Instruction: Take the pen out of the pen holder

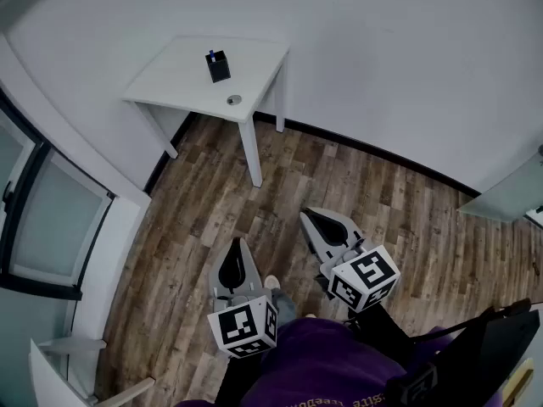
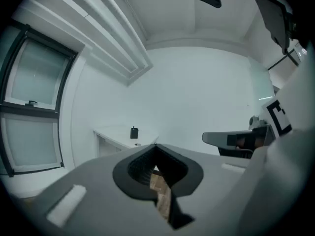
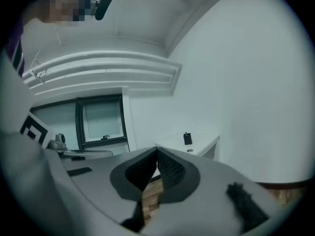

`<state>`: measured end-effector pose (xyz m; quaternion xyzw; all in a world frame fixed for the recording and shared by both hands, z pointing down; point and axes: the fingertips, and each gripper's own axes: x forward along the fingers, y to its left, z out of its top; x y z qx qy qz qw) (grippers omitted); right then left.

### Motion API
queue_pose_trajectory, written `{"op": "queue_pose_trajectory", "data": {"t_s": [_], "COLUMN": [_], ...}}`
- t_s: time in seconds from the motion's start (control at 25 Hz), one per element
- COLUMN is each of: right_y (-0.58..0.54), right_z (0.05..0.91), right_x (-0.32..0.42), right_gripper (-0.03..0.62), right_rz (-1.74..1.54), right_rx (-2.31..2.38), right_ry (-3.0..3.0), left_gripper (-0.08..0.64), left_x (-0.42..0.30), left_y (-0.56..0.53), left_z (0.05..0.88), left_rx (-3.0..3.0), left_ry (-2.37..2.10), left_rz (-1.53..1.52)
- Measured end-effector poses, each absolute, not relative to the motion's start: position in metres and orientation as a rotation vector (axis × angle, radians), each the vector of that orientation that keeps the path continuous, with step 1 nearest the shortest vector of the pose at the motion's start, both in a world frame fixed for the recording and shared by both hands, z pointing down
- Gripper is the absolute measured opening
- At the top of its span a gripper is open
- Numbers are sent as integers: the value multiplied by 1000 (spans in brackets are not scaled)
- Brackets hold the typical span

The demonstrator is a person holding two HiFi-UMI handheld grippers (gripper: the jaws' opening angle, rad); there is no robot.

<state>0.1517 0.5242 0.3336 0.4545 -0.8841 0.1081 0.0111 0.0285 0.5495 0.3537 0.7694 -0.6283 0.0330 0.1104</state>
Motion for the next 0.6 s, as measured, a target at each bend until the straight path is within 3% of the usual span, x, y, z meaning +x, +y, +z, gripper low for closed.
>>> {"op": "queue_pose_trajectory", "data": {"t_s": [0.6], "right_y": [399], "right_z": [343], "right_x": [84], "right_gripper": [11], "right_rz": [332], "right_rx": [1388], "right_ry": [-2751], "left_gripper": [8], "left_x": [-32], "left_y": [426], "left_z": [363], "left_rx": [2260], "left_ry": [-1841], "left_rz": [95]}}
